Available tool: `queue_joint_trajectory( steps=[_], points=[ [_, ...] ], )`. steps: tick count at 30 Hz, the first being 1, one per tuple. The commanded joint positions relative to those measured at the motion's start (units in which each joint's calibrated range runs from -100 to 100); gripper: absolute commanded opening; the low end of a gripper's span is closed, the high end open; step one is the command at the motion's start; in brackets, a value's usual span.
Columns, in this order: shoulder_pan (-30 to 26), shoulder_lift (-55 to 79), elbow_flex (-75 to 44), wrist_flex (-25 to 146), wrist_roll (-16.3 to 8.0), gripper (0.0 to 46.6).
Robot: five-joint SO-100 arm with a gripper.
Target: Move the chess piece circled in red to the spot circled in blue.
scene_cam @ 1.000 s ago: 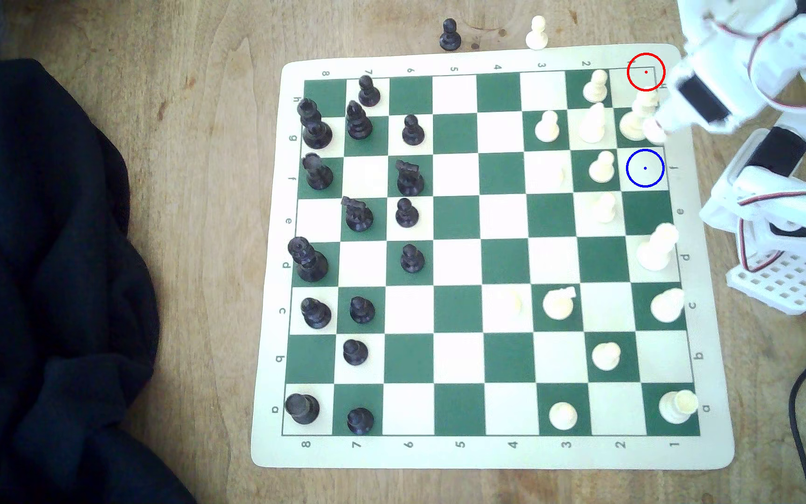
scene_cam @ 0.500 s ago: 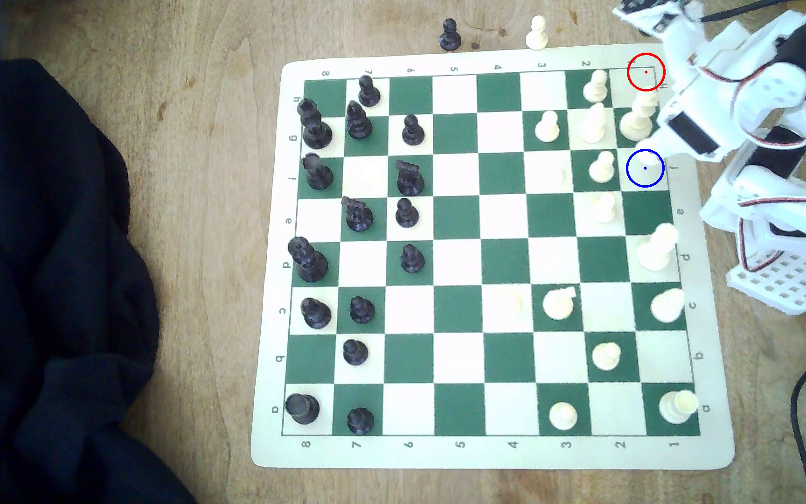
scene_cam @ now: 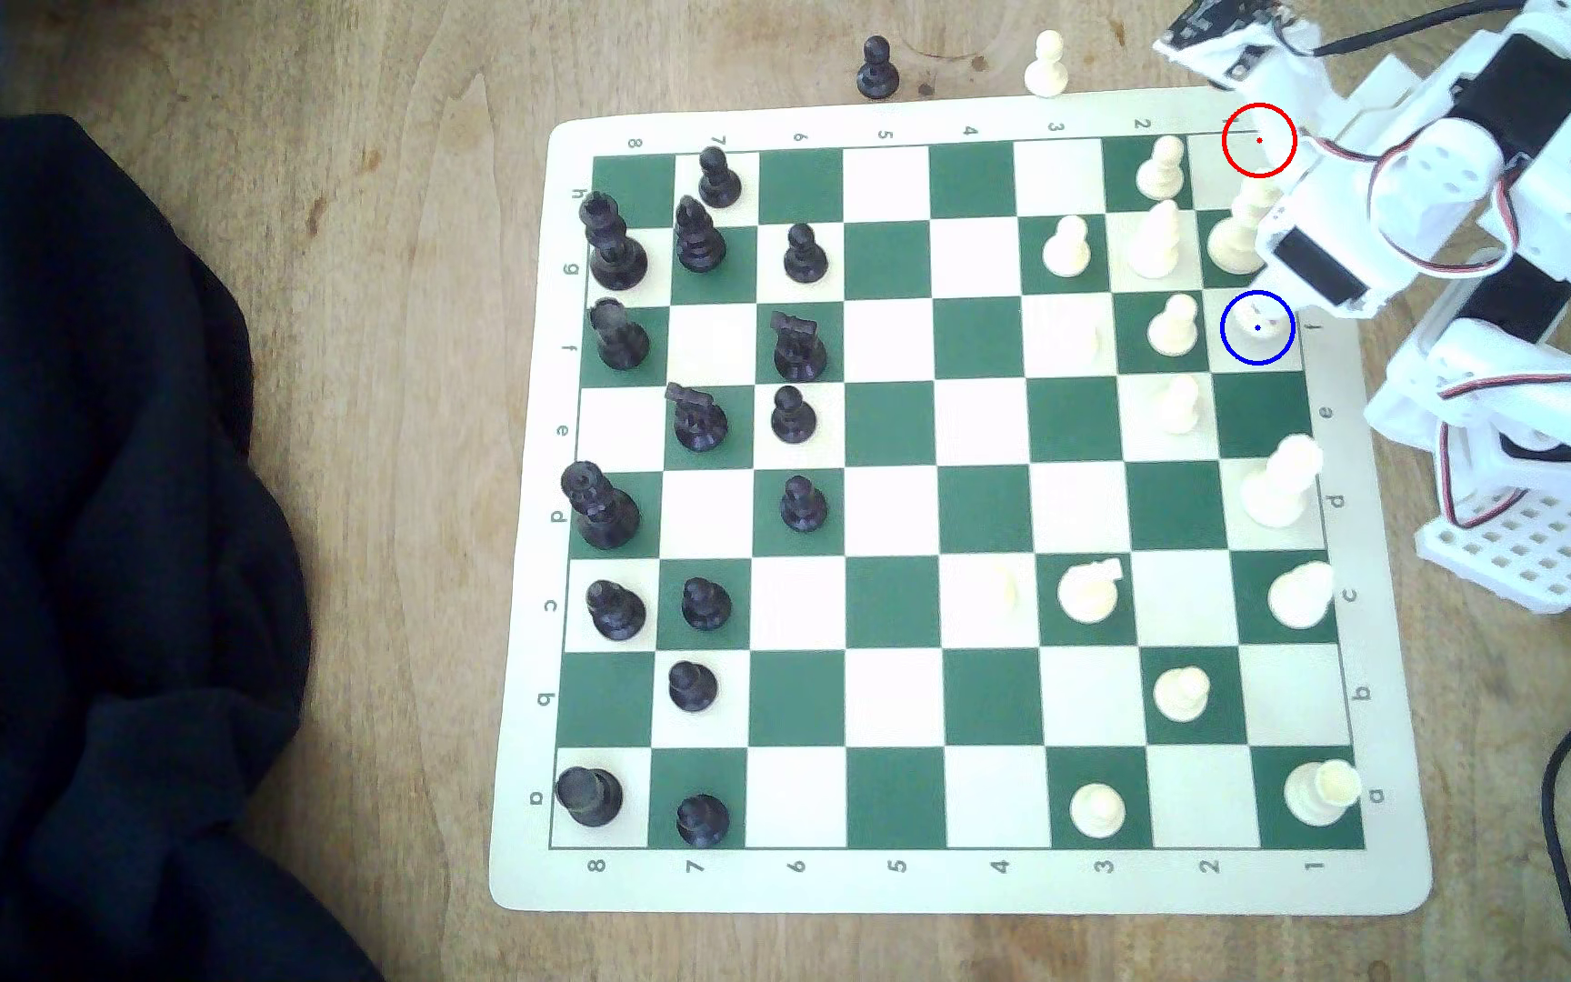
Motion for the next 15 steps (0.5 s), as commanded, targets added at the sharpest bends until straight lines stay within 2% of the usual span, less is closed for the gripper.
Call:
queue_joint_trajectory(
  steps=[1,15],
  points=[
    [0.4,0.8,-0.7,-1.1,0.2,0.3],
    [0.6,4.2,0.2,-4.7,-0.1,0.3]
  ],
)
